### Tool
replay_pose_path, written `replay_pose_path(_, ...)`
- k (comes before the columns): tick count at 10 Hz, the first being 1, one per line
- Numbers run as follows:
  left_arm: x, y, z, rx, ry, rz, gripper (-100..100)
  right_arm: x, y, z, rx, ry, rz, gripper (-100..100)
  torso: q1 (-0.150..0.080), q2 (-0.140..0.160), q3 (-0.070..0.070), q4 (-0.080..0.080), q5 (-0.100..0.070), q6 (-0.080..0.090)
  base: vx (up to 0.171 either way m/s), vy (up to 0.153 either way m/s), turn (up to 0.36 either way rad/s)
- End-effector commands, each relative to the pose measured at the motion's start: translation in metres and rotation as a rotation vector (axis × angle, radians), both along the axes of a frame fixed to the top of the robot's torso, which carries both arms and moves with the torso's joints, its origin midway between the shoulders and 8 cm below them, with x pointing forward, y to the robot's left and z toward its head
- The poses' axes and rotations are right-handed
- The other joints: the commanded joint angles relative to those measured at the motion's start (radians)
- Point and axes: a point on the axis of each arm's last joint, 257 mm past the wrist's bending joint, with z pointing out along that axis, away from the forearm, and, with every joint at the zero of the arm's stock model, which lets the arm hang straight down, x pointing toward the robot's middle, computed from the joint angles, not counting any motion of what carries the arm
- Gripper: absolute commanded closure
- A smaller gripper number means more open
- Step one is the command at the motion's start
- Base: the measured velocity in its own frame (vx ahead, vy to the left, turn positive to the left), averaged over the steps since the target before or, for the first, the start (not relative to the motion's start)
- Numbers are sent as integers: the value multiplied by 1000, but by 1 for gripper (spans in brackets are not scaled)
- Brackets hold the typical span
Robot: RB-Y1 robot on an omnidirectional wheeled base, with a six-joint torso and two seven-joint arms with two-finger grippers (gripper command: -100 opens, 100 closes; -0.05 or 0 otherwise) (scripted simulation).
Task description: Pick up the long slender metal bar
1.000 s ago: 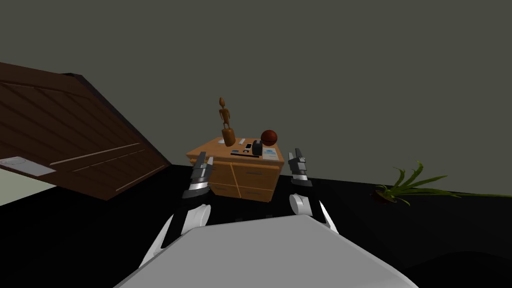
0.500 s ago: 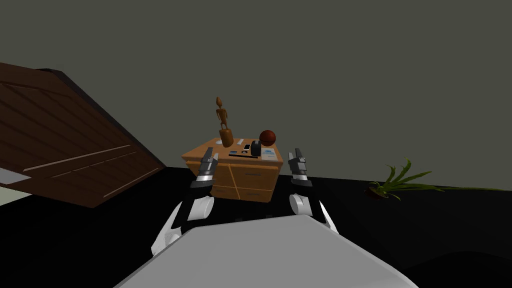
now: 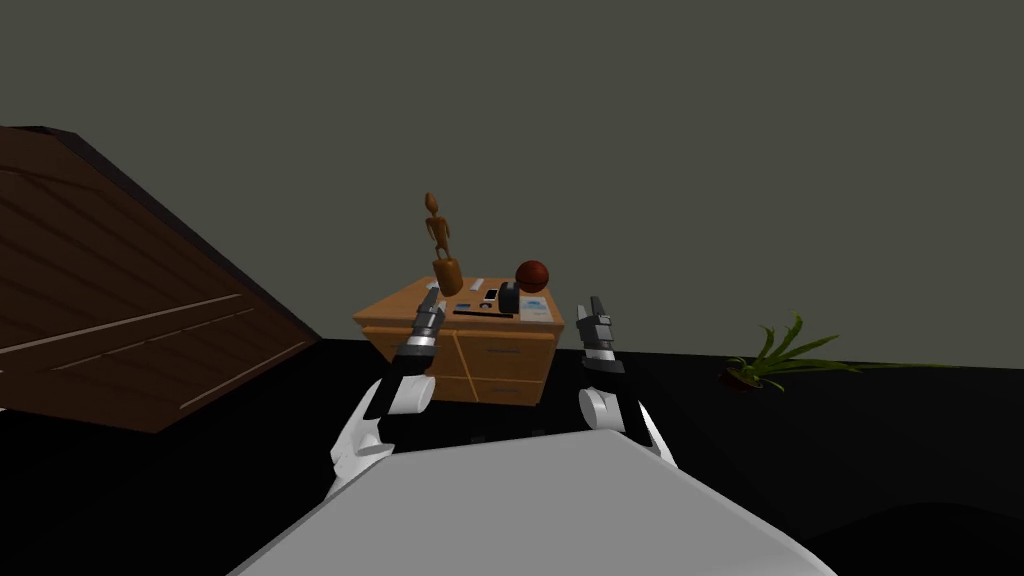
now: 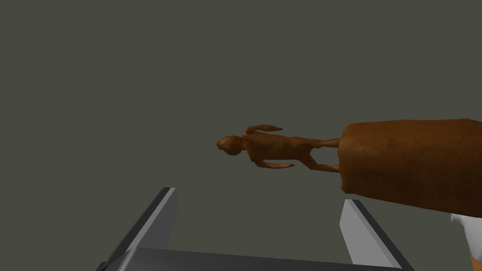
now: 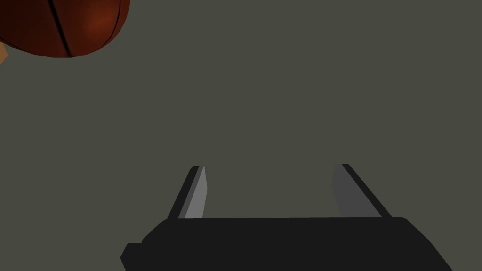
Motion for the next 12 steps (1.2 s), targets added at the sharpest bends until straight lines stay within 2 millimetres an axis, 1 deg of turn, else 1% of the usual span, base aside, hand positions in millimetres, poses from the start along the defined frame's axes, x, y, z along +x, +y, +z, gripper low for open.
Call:
replay_pose_path(1, 18, -3, -9, 14, 44, -7, -100, 0, 0, 0, 0, 0, 0, 0, 0, 0, 0, 0, 0, 0, 14, 3, -60)
replay_pose_path(2, 22, -6, -2, 14, 35, -14, -100, 0, 0, 0, 0, 0, 0, 0, 0, 0, 0, 0, 0, 0, 12, 4, -23)
replay_pose_path(3, 36, -7, -12, 27, 75, -14, -100, 0, 0, 0, 0, 0, 0, 0, 0, 0, 0, 0, 0, 0, 13, 0, -43)
replay_pose_path(4, 41, -11, -4, 28, 71, -21, -100, 0, 0, 0, 0, 0, 0, 0, 0, 0, 0, 0, 0, 0, 11, 1, -22)
replay_pose_path(5, 55, -11, -15, 40, 111, -18, -100, 0, 0, 0, 0, 0, 0, 0, 0, 0, 0, 0, 0, 0, 11, 2, -45)
replay_pose_path(6, 60, -15, -7, 42, 110, -24, -100, 0, 0, 0, 0, 0, 0, 0, 0, 0, 0, 0, 0, 0, 9, 4, -17)
replay_pose_path(7, 74, -13, -19, 54, 152, -18, -100, 0, 0, 0, 0, 0, 0, 0, 0, 0, 0, 0, 0, 0, 9, 3, -29)
replay_pose_path(8, 80, -17, -12, 56, 155, -23, -100, 0, 0, 0, 0, 0, 0, 0, 0, 0, 0, 0, 0, 0, 8, 3, -16)
replay_pose_path(9, 81, -18, -12, 56, 158, -23, -100, 0, 0, 0, 0, 0, 0, 0, 0, 1, 0, 0, 0, 0, 0, 0, 0)
replay_pose_path(10, 97, -16, -22, 67, 201, -16, -100, 0, 0, 0, 0, 0, 0, 0, 0, 1, 1, 0, 0, 0, 8, 2, -24)
replay_pose_path(11, 101, -20, -14, 69, 199, -20, -100, 0, 0, 0, 0, 0, 0, 0, 0, 1, 0, 0, 0, 0, 9, 3, -16)
replay_pose_path(12, 102, -20, -16, 69, 207, -19, -100, 0, 0, 0, 0, 0, 0, 0, 0, 1, 0, 0, 0, 0, 0, 0, 0)
